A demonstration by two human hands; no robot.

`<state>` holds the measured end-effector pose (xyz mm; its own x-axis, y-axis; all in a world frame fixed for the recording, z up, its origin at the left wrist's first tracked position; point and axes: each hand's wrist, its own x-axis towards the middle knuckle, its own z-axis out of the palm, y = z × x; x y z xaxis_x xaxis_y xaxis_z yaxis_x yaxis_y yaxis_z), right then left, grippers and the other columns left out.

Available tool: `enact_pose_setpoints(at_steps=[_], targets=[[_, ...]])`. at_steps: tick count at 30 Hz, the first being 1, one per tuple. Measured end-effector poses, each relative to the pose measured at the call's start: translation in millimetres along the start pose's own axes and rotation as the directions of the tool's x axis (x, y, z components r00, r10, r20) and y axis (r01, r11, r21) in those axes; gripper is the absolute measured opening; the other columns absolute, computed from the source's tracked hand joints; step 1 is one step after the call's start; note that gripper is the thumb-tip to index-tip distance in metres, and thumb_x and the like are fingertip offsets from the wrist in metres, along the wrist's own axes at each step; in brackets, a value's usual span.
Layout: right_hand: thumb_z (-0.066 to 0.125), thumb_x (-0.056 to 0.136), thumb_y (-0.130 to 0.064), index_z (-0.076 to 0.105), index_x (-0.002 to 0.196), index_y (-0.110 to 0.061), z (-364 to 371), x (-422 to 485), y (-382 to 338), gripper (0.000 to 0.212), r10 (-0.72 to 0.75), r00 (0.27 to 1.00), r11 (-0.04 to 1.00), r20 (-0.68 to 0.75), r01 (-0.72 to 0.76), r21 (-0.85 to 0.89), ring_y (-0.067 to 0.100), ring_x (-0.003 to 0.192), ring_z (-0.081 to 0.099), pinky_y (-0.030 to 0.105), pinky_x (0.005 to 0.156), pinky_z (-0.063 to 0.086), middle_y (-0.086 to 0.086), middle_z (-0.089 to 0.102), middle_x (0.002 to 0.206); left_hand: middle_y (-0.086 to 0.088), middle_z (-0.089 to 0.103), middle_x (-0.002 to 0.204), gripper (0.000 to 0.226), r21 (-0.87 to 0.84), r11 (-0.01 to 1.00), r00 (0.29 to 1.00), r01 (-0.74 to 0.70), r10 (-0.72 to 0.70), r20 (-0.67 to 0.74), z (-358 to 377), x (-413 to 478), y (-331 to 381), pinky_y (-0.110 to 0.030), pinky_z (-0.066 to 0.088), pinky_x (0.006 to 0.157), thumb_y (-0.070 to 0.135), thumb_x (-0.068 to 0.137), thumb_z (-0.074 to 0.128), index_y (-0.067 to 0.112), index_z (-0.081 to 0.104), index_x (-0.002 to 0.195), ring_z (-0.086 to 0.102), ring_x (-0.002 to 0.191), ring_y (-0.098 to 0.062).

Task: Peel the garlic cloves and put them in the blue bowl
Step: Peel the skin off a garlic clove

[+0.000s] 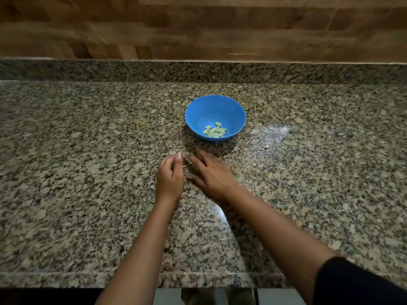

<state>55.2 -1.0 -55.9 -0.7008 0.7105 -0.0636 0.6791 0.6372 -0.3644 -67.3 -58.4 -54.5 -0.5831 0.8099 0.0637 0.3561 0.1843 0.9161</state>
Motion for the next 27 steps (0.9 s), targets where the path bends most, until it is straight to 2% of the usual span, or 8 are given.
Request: enact_pose_setpoints(at_steps=[3, 6, 9, 12, 17, 19, 22, 27], targets=[[0.048, 0.095, -0.022, 0.053, 0.13, -0.012, 3.9, -3.8, -9.3, 0.036, 0.023, 0.998, 0.987, -0.066, -0.012, 0.161, 0.029, 0.122, 0.043, 0.039, 0.099, 0.039, 0.014, 0.049, 0.133, -0.01, 0.063, 0.113, 0.035, -0.056, 0.997, 0.999, 0.049, -0.048, 0.012, -2.0, -0.6, -2.1, -0.024, 0.041, 0.084, 0.026, 0.1, 0.04, 0.005, 0.062, 0.116, 0.057, 0.106, -0.021], [0.052, 0.092, -0.01, 0.064, 0.108, -0.003, 1.4, -30.1, -12.9, 0.022, 0.172, 0.979, 0.925, -0.111, -0.122, 0.361, 0.025, 0.105, 0.047, 0.035, 0.09, 0.038, 0.015, 0.056, 0.11, -0.005, 0.065, 0.112, 0.033, -0.306, 0.934, 0.98, 0.186, -0.199, -0.012, 4.5, -16.7, 0.6, -0.025, 0.043, 0.089, 0.027, 0.1, 0.04, 0.009, 0.063, 0.115, 0.059, 0.109, -0.019], [0.057, 0.088, -0.003, 0.067, 0.107, -0.001, -5.7, -46.4, -20.0, 0.021, 0.27, 0.928, 0.904, -0.258, -0.152, 0.399, 0.024, 0.097, 0.055, 0.034, 0.089, 0.045, 0.014, 0.062, 0.104, -0.007, 0.061, 0.114, 0.038, -0.605, 0.717, 0.93, 0.345, -0.347, 0.12, 22.2, -44.6, 17.3, -0.029, 0.046, 0.094, 0.036, 0.097, 0.043, 0.007, 0.058, 0.118, 0.058, 0.107, -0.018], [0.06, 0.088, -0.008, 0.069, 0.111, -0.01, -20.1, -52.3, -32.3, 0.025, 0.3, 0.924, 0.856, -0.237, -0.152, 0.494, 0.02, 0.096, 0.063, 0.033, 0.088, 0.049, 0.009, 0.069, 0.105, -0.007, 0.062, 0.096, 0.061, -0.801, 0.33, 0.847, 0.499, -0.38, 0.371, 40.9, -54.0, 28.4, -0.028, 0.053, 0.077, 0.053, 0.077, 0.057, 0.005, 0.056, 0.115, 0.063, 0.09, -0.017], [0.052, 0.095, -0.016, 0.054, 0.131, -0.016, -45.0, -86.1, -17.1, 0.036, 0.397, 0.911, 0.602, -0.11, -0.168, 0.78, 0.008, 0.111, 0.058, 0.014, 0.088, 0.047, 0.001, 0.058, 0.13, -0.01, 0.062, 0.085, 0.028, -0.838, 0.103, 0.752, 0.536, -0.508, 0.419, 50.0, -49.2, 36.0, -0.03, 0.051, 0.08, 0.027, 0.1, 0.042, 0.005, 0.059, 0.095, 0.062, 0.078, -0.019], [0.045, 0.097, -0.032, 0.039, 0.141, -0.022, -42.4, -104.5, 6.7, 0.045, 0.402, 0.908, 0.72, -0.118, -0.234, 0.653, 0.013, 0.129, 0.043, 0.026, 0.101, 0.041, 0.0, 0.04, 0.146, -0.012, 0.063, 0.086, 0.025, -0.867, 0.089, 0.764, 0.491, -0.523, 0.379, 47.7, -47.6, 38.5, -0.031, 0.054, 0.083, 0.021, 0.1, 0.041, 0.004, 0.059, 0.096, 0.065, 0.079, -0.021], [0.03, 0.087, -0.069, -0.001, 0.15, -0.022, -25.2, -123.1, 38.2, 0.084, 0.331, 0.943, 0.93, 0.03, -0.332, 0.157, 0.016, 0.145, 0.0, 0.038, 0.117, 0.005, 0.001, -0.005, 0.157, -0.011, 0.065, 0.086, 0.024, -0.906, 0.121, 0.773, 0.406, -0.575, 0.27, 46.1, -51.5, 34.1, -0.03, 0.055, 0.08, 0.02, 0.099, 0.042, 0.005, 0.06, 0.097, 0.065, 0.08, -0.02], [0.013, 0.07, -0.09, -0.019, 0.146, -0.007, -7.0, -90.6, 65.3, 0.117, 0.174, 0.981, 0.972, 0.084, -0.157, -0.176, 0.027, 0.141, -0.024, 0.041, 0.116, -0.011, 0.015, -0.027, 0.151, -0.012, 0.064, 0.09, 0.03, -0.98, 0.021, 0.776, 0.2, -0.614, 0.145, 49.6, -60.7, 39.4, -0.034, 0.05, 0.093, 0.024, 0.099, 0.039, 0.003, 0.06, 0.104, 0.063, 0.086, -0.022]])
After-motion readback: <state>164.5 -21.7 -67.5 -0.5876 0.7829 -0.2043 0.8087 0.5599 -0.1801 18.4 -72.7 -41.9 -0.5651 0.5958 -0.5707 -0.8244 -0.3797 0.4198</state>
